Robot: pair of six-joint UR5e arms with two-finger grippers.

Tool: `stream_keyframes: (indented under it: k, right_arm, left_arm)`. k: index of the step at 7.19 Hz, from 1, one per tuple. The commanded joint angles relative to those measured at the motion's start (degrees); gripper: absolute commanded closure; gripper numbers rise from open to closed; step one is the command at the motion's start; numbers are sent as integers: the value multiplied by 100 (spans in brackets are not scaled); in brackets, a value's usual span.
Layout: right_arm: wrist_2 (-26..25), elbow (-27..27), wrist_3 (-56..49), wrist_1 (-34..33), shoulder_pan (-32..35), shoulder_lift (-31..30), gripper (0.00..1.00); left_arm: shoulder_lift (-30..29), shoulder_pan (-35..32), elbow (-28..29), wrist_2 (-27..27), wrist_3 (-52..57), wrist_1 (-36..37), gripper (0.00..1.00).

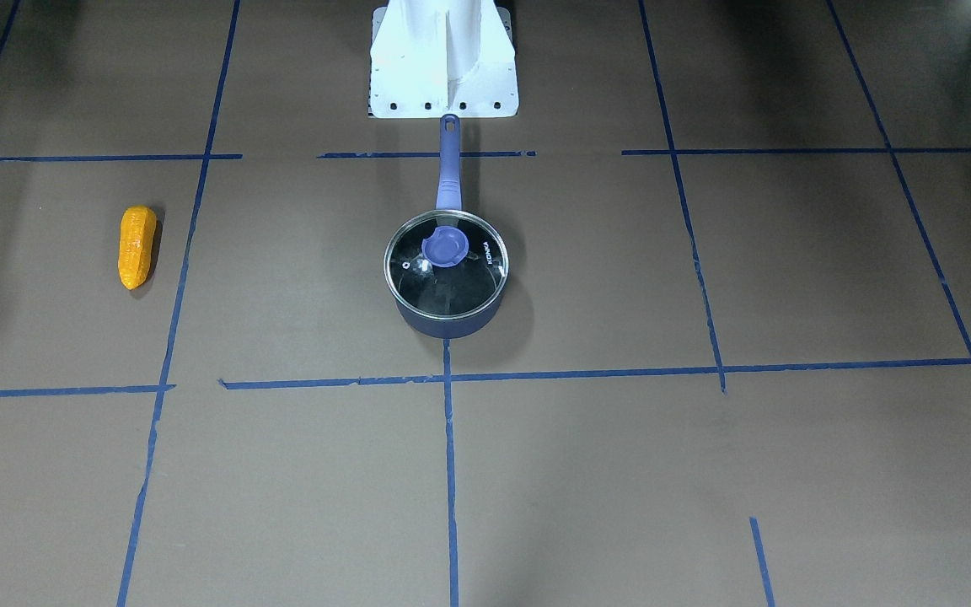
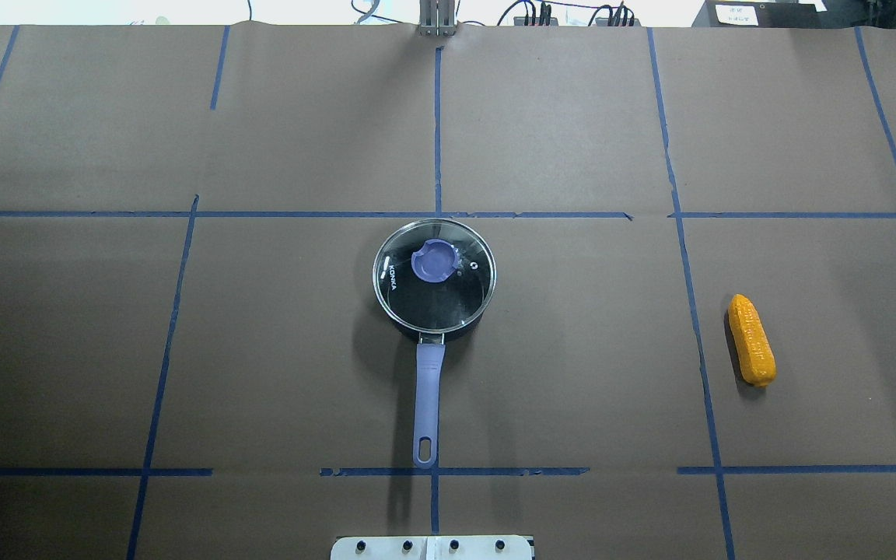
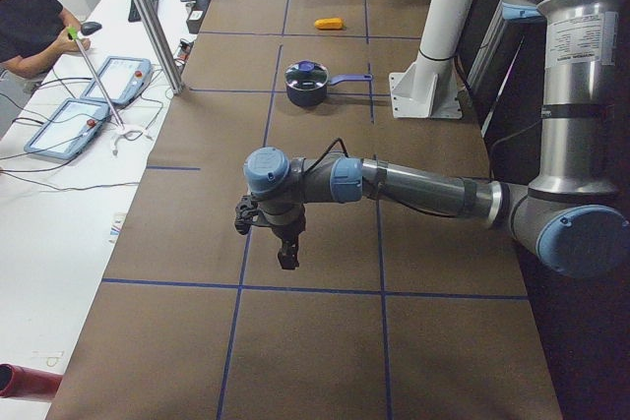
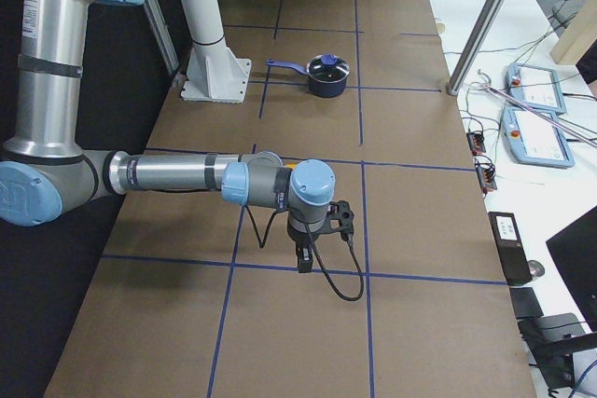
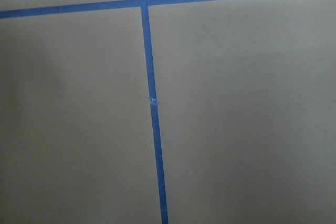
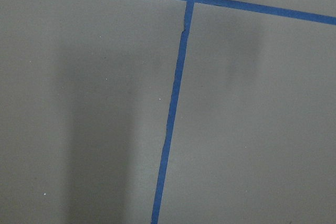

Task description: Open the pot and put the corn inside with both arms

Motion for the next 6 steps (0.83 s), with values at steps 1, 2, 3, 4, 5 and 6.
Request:
stream_keyframes:
  k: [1,2,3,4,5,6]
  right_arm:
    - [10,8,7,106,0,-26,0]
    - [19,9,7,116,0,-26,0]
    - [28,17,7,125,0,-26,0]
    - [28,9,7,125,0,-26,0]
    - [28,17,7,125,0,-26,0]
    - [28,9,7,125,0,-26,0]
  left_arm:
    - [-238,-64,-238,148,70,452,0]
    - [-248,-56,-258,166,44,576,0]
    - [-231,-56,-293,436,-8,569,0]
    - [-257,-47,-180,552,-9,551,0]
    - [-274,-47,-179,483,9,525,0]
    - [-275,-47,-188,413,18,507,0]
